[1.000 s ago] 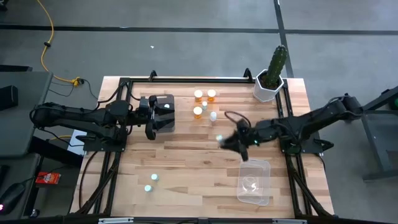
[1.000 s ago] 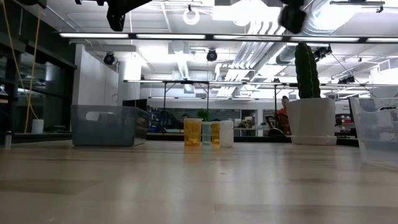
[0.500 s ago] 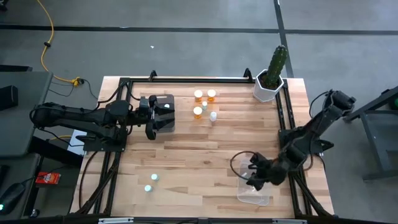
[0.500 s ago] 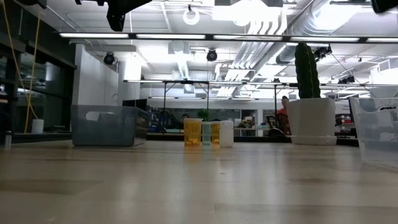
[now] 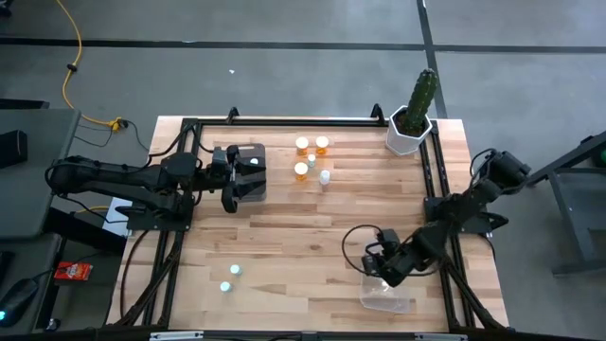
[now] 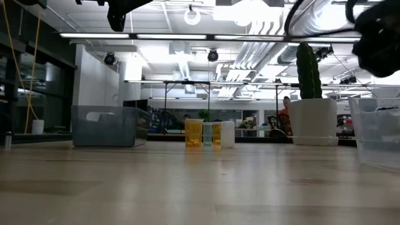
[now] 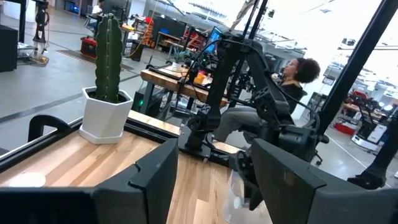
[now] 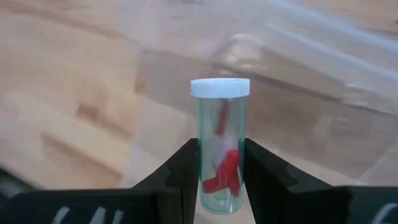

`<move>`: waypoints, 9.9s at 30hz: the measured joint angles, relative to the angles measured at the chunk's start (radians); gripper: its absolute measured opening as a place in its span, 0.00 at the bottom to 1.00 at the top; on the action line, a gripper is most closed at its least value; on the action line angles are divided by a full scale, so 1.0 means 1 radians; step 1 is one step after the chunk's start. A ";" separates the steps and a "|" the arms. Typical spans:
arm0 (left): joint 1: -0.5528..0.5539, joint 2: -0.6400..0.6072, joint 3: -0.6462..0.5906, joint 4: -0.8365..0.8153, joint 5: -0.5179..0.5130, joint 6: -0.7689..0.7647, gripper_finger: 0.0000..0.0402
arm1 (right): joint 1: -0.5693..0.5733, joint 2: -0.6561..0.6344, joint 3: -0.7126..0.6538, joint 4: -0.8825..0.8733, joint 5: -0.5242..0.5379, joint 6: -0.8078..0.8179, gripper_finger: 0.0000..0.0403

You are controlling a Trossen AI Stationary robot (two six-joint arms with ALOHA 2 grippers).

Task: Pick and place medicine bottles into bin by pill shape (circle, oval)
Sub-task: Put the small blue medicine bottle into the transparent bin, then put the small white medicine bottle into the transparent bin, then put the blue small blue medicine bottle into the black bin

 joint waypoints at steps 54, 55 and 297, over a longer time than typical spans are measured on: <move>0.000 0.000 0.000 0.000 0.003 -0.076 0.48 | -0.659 -0.283 0.069 0.658 0.064 -1.709 0.48; 0.000 0.000 0.000 0.000 0.004 -0.076 0.48 | -0.658 -0.283 0.069 0.658 0.063 -1.715 0.48; -0.827 0.399 0.182 -0.859 -0.243 -0.331 0.48 | -0.649 -0.047 0.184 0.712 -0.059 -1.785 0.60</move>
